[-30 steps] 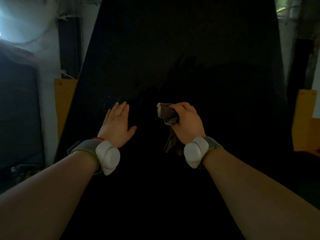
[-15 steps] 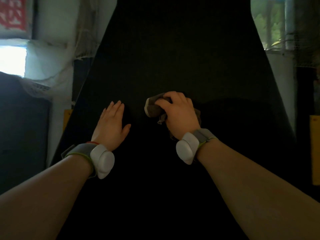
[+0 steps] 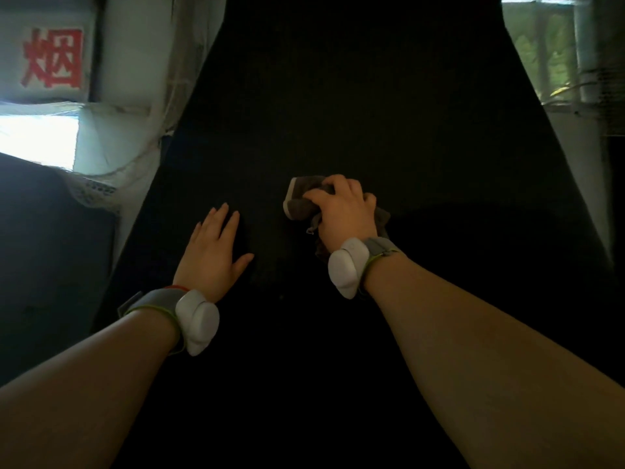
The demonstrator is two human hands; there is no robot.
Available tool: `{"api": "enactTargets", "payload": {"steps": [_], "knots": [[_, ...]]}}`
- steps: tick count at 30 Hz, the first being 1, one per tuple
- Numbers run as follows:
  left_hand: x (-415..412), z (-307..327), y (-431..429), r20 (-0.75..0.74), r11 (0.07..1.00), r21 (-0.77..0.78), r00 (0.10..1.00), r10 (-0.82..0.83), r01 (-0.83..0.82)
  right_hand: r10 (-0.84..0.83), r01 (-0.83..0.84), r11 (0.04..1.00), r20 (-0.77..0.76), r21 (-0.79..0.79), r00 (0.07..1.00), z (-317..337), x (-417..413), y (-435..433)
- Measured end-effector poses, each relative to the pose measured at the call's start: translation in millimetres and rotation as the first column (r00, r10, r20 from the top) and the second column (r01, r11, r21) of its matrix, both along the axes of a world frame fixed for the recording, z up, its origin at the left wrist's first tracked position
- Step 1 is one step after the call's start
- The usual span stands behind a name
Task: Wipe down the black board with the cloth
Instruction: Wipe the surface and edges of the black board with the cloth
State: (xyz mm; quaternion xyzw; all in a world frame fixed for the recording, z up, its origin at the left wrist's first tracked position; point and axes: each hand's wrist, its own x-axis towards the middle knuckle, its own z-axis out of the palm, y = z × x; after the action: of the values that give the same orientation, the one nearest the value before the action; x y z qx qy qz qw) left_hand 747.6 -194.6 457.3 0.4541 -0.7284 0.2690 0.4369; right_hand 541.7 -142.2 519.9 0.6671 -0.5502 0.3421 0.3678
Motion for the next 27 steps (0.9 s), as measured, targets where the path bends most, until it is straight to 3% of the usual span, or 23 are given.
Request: {"api": "enactTargets", "payload": {"steps": [15,21,23,25,27], "knots": [[-4,-13,-32,0.029,0.998,-0.070,1.000,0.007,-0.005,0.116,-0.047,0.965,-0.259,0.258,0.959,-66,13,2],[1,-12,-28,0.067,0.998,-0.039,0.997,-0.039,0.041,0.133,0.032,0.897,-0.336,0.442,0.932,-91,16,9],[12,-17,-28,0.127,0.999,-0.026,0.991,-0.040,0.043,0.169,0.001,0.866,-0.294,0.500,0.941,-81,17,15],[26,-23,-31,0.188,0.999,-0.014,0.982,-0.037,0.041,0.186,-0.082,0.910,-0.221,0.407,0.957,-68,20,15],[29,-27,-36,0.213,0.999,-0.003,0.976,-0.046,0.048,0.147,-0.113,0.974,-0.174,0.196,0.974,-53,20,10]]}}
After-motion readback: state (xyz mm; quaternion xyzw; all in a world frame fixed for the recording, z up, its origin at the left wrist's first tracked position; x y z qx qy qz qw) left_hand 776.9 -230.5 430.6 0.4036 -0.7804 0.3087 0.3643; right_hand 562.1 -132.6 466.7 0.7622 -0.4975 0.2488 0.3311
